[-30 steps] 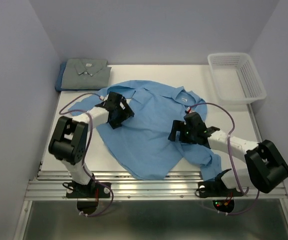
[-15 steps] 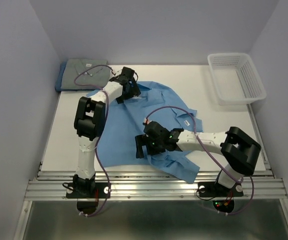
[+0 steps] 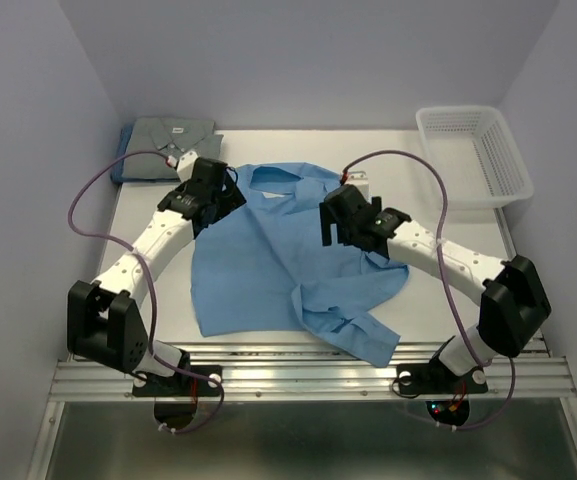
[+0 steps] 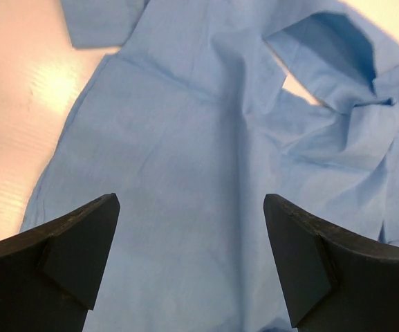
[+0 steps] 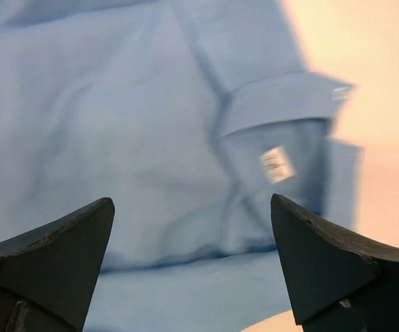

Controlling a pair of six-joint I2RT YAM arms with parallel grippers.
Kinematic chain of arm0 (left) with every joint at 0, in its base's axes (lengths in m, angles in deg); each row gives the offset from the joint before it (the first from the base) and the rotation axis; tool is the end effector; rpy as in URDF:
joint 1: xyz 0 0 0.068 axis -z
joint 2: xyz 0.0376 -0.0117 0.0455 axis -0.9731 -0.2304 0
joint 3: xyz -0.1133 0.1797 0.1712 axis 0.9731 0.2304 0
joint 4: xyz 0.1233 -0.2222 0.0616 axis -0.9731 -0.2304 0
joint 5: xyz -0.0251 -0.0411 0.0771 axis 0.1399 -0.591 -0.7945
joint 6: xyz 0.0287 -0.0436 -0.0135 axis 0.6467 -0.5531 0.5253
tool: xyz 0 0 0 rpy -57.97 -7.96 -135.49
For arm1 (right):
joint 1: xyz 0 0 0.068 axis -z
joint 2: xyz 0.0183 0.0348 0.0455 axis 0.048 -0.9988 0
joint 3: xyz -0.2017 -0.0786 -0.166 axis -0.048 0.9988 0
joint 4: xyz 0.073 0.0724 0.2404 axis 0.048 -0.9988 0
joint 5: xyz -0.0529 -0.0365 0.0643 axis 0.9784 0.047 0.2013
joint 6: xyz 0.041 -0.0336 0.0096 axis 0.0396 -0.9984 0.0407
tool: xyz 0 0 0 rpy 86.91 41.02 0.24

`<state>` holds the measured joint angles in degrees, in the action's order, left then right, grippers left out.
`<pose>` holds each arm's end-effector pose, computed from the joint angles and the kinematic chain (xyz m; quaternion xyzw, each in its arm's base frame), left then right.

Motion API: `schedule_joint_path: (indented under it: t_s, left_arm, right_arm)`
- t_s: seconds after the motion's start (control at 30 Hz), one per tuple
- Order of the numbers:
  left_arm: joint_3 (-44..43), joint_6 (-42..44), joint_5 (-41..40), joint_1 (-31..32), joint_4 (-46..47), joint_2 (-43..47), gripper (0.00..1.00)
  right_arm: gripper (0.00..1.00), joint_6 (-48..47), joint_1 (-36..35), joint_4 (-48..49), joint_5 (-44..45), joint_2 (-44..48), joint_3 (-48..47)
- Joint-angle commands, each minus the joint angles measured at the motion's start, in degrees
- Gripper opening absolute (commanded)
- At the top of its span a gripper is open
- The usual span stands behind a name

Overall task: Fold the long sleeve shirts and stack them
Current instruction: Flatten the shirt out

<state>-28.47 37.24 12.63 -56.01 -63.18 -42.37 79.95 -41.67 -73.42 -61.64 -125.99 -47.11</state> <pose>0.3053 -0.1038 0.3075 -0.2226 0.8689 -0.0977 0.4312 0.2424 0.2156 0.2666 -0.0621 0.9186 0.0203 0.3897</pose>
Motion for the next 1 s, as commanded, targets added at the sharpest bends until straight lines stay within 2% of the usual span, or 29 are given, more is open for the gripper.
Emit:
schedule_joint_path:
  t_s: [0.0,0.1,0.2,0.5,0.63,0.77,0.97]
  left_arm:
    - [8.9,-2.3,3.9,0.2,3.4,-0.1,0.99]
    - [13.7,-2.4,8.2,0.3,7.7,0.2,0.99]
    - [16.8,-2.4,10.5,0.4,9.9,-1.2,0.99]
    - [22.6,-3.3,8.1,0.3,10.2,-5.9,0.99]
    - [22.7,-3.6,4.3,-0.7,7.4,-8.0,0.99]
    - [23.7,-2.8,4.2,-3.7,6.7,-10.3,0.99]
    - [22.5,-1.6,2.4,-6.8,5.1,-12.0,0.99]
  right_arm:
    - [1.0,-10.4,3.5,-4.0,13.1,-3.6,-5.4]
    - [1.0,-20.0,4.2,-3.8,14.5,-9.9,-8.4]
    - [1.0,-22.5,4.9,-3.3,15.7,-16.1,-10.0]
    - [1.0,-25.9,11.1,-2.8,23.2,-26.7,-13.4]
    - [1.0,-25.9,16.3,-1.4,24.6,-27.7,-13.9]
    - [1.0,-25.2,21.4,-1.1,23.9,-25.3,-13.9]
    - [1.0,-23.0,28.7,-0.9,14.7,-17.9,-13.9]
